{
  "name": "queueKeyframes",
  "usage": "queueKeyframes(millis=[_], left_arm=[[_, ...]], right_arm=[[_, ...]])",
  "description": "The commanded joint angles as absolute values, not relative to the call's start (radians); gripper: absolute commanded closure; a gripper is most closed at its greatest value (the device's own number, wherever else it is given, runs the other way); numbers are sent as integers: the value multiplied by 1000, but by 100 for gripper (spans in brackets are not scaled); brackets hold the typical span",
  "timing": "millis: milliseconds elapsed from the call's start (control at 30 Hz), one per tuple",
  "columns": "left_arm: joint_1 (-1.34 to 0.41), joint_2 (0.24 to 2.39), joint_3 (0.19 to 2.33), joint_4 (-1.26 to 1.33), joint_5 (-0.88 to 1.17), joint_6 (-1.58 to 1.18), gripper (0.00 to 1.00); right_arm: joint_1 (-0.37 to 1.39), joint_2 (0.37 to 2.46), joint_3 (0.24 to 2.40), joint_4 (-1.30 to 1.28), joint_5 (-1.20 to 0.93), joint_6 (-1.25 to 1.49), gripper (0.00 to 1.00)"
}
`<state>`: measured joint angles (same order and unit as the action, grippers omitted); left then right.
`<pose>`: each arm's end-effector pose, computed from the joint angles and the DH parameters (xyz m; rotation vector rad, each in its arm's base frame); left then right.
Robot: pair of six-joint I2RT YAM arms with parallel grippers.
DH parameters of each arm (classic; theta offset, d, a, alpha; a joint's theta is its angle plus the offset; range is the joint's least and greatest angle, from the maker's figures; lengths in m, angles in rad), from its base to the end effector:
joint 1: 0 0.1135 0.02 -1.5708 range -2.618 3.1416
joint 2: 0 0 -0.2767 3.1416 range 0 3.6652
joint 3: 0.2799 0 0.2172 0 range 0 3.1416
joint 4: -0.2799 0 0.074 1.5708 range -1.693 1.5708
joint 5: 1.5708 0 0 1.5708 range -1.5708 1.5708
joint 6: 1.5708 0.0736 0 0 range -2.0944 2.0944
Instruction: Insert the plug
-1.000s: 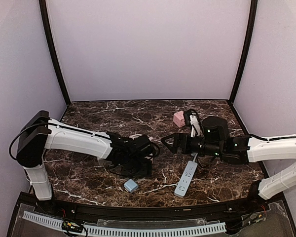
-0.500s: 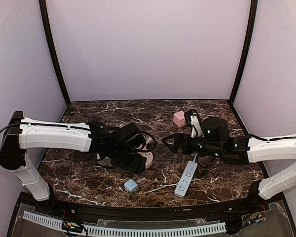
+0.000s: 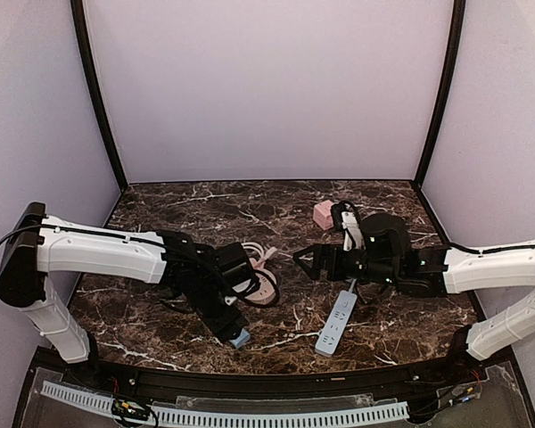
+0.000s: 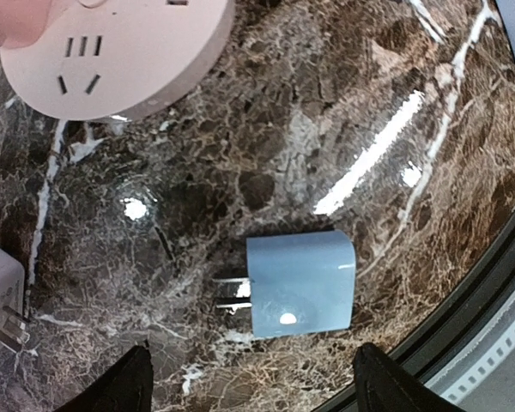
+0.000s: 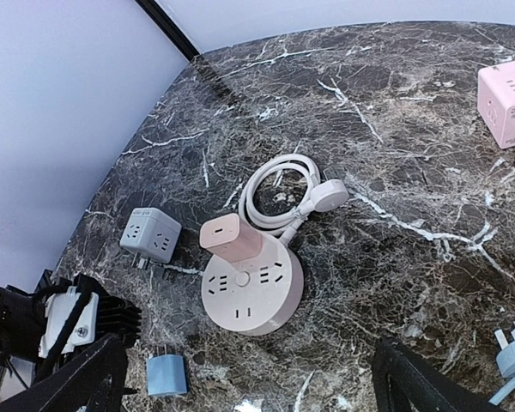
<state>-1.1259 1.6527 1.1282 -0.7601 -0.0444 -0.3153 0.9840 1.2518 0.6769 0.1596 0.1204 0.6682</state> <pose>0.1299 -0.2649 0.1951 1.1306 2.6584 -0.2265 0.1600 0.2246 0.2538 -0.2498 2.0957 0.9248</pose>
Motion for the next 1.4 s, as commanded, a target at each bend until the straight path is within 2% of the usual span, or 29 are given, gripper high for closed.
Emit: queueKeyframes(millis=[0, 333, 700, 933, 1367], left_arm=[[-1128, 1598, 1099, -817, 43, -240, 20], [-1130, 1701, 1095, -827, -6, -213, 22], [-1130, 1778, 1138, -712, -39, -247, 24], [-1131, 1807, 1183, -664, -63, -298, 31], [-1131, 1809, 1176, -642, -46, -299, 31]], right_arm=[[996, 1259, 704, 158, 115, 659, 1], [996, 1245, 699, 158, 111, 657, 1], [996, 1253, 704, 159, 103, 656, 1], [995, 1253, 704, 160, 98, 656, 1], [995, 1259, 707, 162, 85, 655, 1]])
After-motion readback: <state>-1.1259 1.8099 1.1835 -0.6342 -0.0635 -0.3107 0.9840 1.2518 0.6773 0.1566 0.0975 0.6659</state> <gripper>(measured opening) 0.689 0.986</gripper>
